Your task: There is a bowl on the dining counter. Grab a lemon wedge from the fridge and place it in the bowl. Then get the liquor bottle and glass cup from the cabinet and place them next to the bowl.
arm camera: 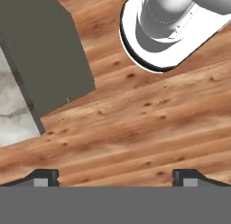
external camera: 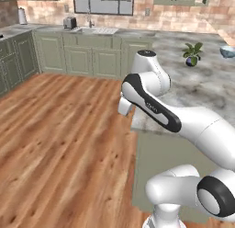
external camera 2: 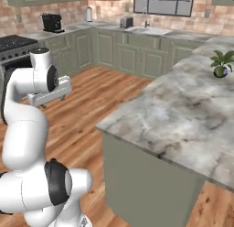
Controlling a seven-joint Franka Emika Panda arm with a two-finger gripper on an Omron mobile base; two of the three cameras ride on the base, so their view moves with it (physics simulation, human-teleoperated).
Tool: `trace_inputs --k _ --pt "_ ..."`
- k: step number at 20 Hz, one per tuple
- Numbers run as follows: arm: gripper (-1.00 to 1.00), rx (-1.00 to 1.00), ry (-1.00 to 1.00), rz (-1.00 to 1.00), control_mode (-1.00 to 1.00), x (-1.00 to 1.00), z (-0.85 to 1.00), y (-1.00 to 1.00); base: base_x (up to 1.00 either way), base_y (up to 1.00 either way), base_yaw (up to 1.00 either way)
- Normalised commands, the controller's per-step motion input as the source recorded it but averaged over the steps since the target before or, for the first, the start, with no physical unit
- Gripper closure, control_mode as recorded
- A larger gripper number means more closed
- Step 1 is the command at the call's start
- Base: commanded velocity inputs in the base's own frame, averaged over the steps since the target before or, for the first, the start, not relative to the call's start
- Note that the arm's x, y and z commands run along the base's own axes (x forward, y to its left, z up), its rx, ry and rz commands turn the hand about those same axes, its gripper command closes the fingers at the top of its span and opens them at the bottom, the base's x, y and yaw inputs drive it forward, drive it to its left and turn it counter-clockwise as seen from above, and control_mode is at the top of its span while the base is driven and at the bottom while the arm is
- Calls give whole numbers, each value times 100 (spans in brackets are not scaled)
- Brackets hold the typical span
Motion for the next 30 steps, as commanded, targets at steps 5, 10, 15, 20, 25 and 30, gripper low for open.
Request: trace_inputs --k 5,10,15,20,25,30 --pt "-100 0 0 0 100 0 0 0 46 100 -40" --pt "-100 0 0 0 100 0 0 0 47 100 -40" --pt "-100 0 0 0 100 0 0 0 53 100 -42" --pt "-100 0 0 0 100 0 0 0 68 100 -47" --pt "-100 0 0 0 100 0 0 0 77 100 -46" --pt "-100 0 0 0 100 0 0 0 80 100 -43"
